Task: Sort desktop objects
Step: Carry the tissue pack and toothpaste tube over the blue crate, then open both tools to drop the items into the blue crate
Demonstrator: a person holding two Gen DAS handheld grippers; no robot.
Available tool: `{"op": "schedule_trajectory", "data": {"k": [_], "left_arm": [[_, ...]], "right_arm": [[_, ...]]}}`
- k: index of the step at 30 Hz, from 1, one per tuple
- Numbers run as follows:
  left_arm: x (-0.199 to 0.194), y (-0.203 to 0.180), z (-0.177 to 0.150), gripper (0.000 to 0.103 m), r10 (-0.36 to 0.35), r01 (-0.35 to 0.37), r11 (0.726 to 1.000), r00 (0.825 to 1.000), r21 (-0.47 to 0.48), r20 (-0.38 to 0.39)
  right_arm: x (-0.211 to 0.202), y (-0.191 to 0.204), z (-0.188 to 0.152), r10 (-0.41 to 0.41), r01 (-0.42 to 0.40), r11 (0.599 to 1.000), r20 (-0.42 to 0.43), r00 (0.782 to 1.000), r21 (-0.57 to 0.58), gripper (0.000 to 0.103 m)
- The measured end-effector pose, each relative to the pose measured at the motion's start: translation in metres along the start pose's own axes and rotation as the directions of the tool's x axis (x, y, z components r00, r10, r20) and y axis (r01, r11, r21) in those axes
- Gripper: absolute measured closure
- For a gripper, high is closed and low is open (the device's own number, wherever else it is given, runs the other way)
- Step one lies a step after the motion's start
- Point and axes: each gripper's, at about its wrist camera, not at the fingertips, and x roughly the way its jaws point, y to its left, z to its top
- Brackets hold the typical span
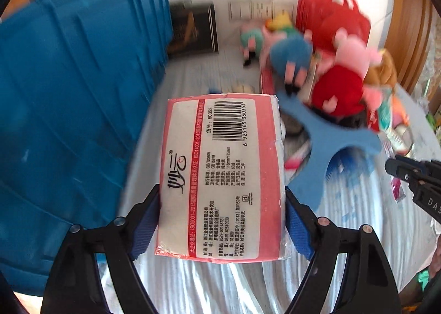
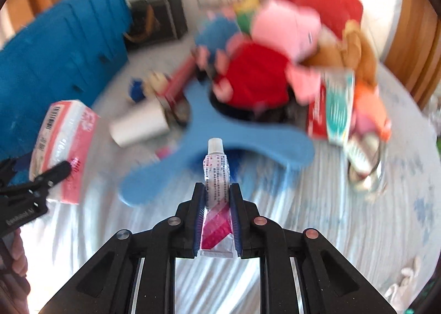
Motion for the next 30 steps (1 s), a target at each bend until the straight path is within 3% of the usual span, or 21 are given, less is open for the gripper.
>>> {"op": "schedule_trajectory", "data": {"k": [4, 8, 14, 18, 21, 25, 27, 30], "left_arm": [[-0.042, 0.008, 0.017, 0.022, 0.003, -0.002, 1.000, 0.992, -0.005, 0.125], [-0.092, 0.026, 0.028, 0.022, 0.012, -0.007, 1.000, 0.965, -0.020, 0.261], [-0.157, 0.066, 0.042, 0.022, 0.060, -0.031, 0.997, 0.899, -0.075, 0.434], [-0.189, 0.105, 0.047, 0.022, 0.139, -0.081, 0.988, 0.851, -0.135, 0.507], [-0.205, 0.140, 0.048, 0.022, 0.202, -0.111, 0.974, 0.824, -0.199, 0.530], [-0.212, 0.193, 0.048, 0.021, 0.296, -0.169, 0.945, 0.805, -0.280, 0.513], [-0.208, 0.222, 0.047, 0.021, 0.337, -0.198, 0.929, 0.805, -0.314, 0.489], [-0.200, 0.265, 0.045, 0.021, 0.377, -0.231, 0.908, 0.817, -0.350, 0.436]], "right_arm": [[-0.043, 0.017, 0.030, 0.010, -0.003, 0.999, 0.142, 0.990, -0.051, 0.085], [-0.090, 0.051, 0.050, 0.047, -0.019, 0.994, 0.265, 0.963, -0.110, 0.085], [-0.149, 0.111, 0.075, 0.110, -0.020, 0.976, 0.414, 0.904, -0.215, 0.085], [-0.177, 0.159, 0.090, 0.169, -0.024, 0.957, 0.491, 0.854, -0.289, 0.085], [-0.190, 0.201, 0.103, 0.222, -0.034, 0.939, 0.526, 0.821, -0.344, 0.085], [-0.192, 0.252, 0.119, 0.303, -0.085, 0.913, 0.524, 0.796, -0.399, 0.085], [-0.188, 0.280, 0.127, 0.338, -0.109, 0.898, 0.511, 0.790, -0.426, 0.085], [-0.177, 0.324, 0.139, 0.390, -0.158, 0.871, 0.458, 0.799, -0.465, 0.085]]}}
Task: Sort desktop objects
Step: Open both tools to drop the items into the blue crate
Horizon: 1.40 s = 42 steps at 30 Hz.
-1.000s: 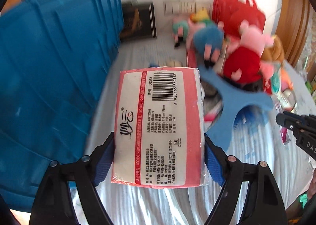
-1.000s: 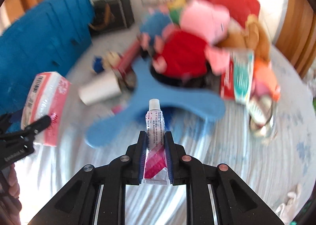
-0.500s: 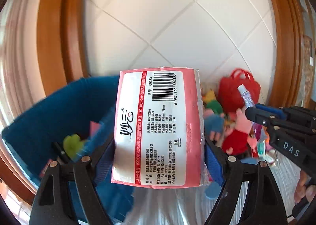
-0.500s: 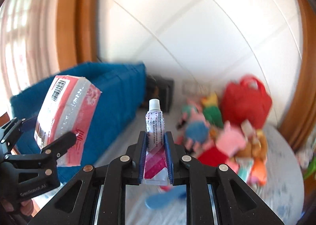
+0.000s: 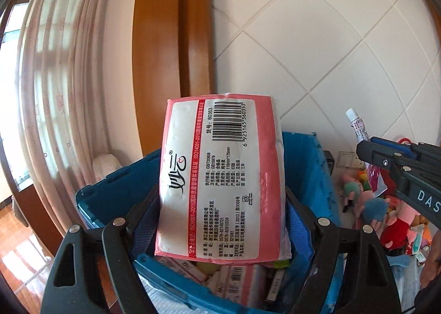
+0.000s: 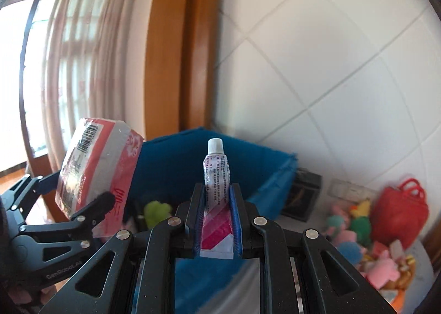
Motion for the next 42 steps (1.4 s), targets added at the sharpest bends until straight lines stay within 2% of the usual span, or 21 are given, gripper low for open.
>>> {"op": "schedule_trajectory", "data": {"k": [3, 5, 8, 14, 18, 21, 22, 23, 24, 26, 27, 29, 30, 33, 36, 42], "left_arm": [[0.038, 0.027, 0.001, 0.021, 0.020, -0.020, 1.000, 0.995, 0.002, -0.098], [0.062, 0.038, 0.003, 0.021, -0.002, 0.002, 1.000, 0.986, 0.001, -0.168], [0.091, 0.052, 0.007, 0.020, -0.040, 0.038, 0.999, 0.972, -0.013, -0.232], [0.114, 0.075, 0.014, 0.018, -0.070, 0.067, 0.998, 0.959, -0.022, -0.273], [0.118, 0.077, 0.018, 0.014, -0.073, 0.069, 0.997, 0.959, -0.023, -0.274], [0.115, 0.074, 0.019, 0.013, -0.055, 0.055, 0.998, 0.965, -0.007, -0.257], [0.113, 0.074, 0.020, 0.011, -0.044, 0.046, 0.999, 0.968, 0.003, -0.246], [0.110, 0.073, 0.022, 0.007, -0.034, 0.038, 0.999, 0.971, 0.011, -0.238], [0.106, 0.072, 0.023, 0.004, -0.017, 0.024, 0.999, 0.973, 0.026, -0.230], [0.100, 0.073, 0.024, 0.003, -0.017, 0.023, 0.999, 0.978, 0.025, -0.207], [0.096, 0.076, 0.023, 0.002, -0.027, 0.030, 0.999, 0.979, 0.012, -0.202], [0.090, 0.080, 0.023, 0.002, -0.027, 0.027, 1.000, 0.982, -0.002, -0.186], [0.086, 0.081, 0.022, 0.002, -0.022, 0.022, 1.000, 0.984, -0.003, -0.175], [0.071, 0.076, 0.022, 0.002, -0.029, 0.028, 1.000, 0.989, -0.009, -0.147], [0.051, 0.071, 0.019, 0.002, -0.058, 0.056, 0.998, 0.994, -0.018, -0.096], [0.011, 0.066, 0.011, 0.002, -0.147, 0.144, 0.988, 0.988, -0.054, -0.051]], "right_arm": [[0.043, 0.029, 0.011, 0.063, -0.063, 0.998, -0.093, 0.994, 0.007, 0.085], [0.065, 0.047, 0.015, 0.050, -0.050, 0.999, -0.144, 0.988, -0.003, 0.085], [0.096, 0.064, 0.020, 0.024, -0.028, 1.000, -0.209, 0.978, -0.014, 0.085], [0.128, 0.079, 0.023, -0.033, 0.020, 0.998, -0.273, 0.961, -0.053, 0.085], [0.135, 0.079, 0.018, -0.063, 0.042, 0.996, -0.292, 0.954, -0.076, 0.085], [0.134, 0.077, 0.019, -0.099, 0.074, 0.993, -0.293, 0.951, -0.094, 0.082], [0.134, 0.076, 0.019, -0.102, 0.077, 0.992, -0.292, 0.951, -0.097, 0.073], [0.134, 0.075, 0.019, -0.107, 0.082, 0.992, -0.290, 0.951, -0.097, 0.051], [0.132, 0.074, 0.019, -0.111, 0.087, 0.992, -0.288, 0.951, -0.095, 0.041], [0.127, 0.073, 0.019, -0.150, 0.129, 0.987, -0.266, 0.952, -0.095, 0.023], [0.123, 0.071, 0.020, -0.166, 0.146, 0.985, -0.252, 0.953, -0.096, 0.019], [0.115, 0.065, 0.021, -0.188, 0.172, 0.981, -0.234, 0.954, -0.085, 0.003], [0.109, 0.063, 0.021, -0.192, 0.180, 0.981, -0.224, 0.955, -0.076, 0.000], [0.088, 0.058, 0.019, -0.201, 0.192, 0.979, -0.195, 0.960, -0.063, 0.000], [0.065, 0.056, 0.013, -0.228, 0.222, 0.974, -0.171, 0.959, -0.056, 0.000], [0.015, 0.050, -0.005, -0.268, 0.271, 0.963, -0.164, 0.949, -0.004, 0.000]]}}
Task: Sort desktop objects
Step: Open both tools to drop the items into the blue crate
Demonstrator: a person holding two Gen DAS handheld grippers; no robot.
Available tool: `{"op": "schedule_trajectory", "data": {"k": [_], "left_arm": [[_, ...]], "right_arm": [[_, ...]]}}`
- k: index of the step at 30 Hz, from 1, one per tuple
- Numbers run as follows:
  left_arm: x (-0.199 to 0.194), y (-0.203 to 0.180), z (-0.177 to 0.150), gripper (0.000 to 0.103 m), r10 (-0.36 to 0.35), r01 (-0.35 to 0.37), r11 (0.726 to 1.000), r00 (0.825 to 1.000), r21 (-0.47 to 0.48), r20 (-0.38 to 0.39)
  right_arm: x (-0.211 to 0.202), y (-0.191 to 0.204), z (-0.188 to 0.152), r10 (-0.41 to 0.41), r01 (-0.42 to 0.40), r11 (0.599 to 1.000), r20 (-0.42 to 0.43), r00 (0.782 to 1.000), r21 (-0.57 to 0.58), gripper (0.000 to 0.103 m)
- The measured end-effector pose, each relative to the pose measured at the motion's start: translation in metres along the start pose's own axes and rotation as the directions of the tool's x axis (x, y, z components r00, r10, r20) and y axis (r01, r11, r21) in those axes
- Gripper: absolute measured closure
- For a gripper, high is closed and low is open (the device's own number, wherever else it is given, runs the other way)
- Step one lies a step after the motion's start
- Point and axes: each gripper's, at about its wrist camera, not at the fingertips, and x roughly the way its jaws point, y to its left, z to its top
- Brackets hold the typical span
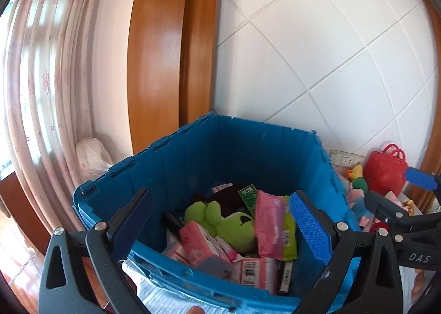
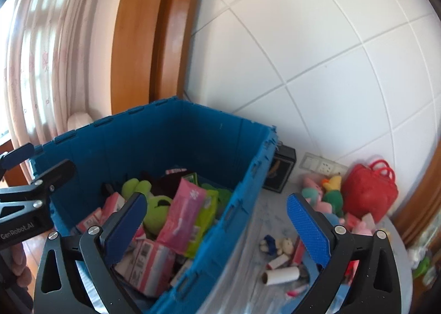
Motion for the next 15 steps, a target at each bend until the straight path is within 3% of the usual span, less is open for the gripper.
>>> {"op": "schedule_trajectory", "data": {"k": [6, 15], "left_arm": [[-0.010, -0.022, -0.009, 0.002, -0.033, 0.034, 0.997, 0.999, 0.062, -0.029], [-0.015, -0.031, -0.012, 0.002, -0.045, 0.049, 0.997, 0.998, 0.064, -0.050]], "right_arm": [[-0.027, -0.020, -0.025, -0.042, 0.045, 0.995, -0.029, 0.999, 0.091, 0.000], [-0.039, -0.037, -0.040, -0.083, 0.088, 0.987, -0.044, 0.996, 0.136, 0.000]]}}
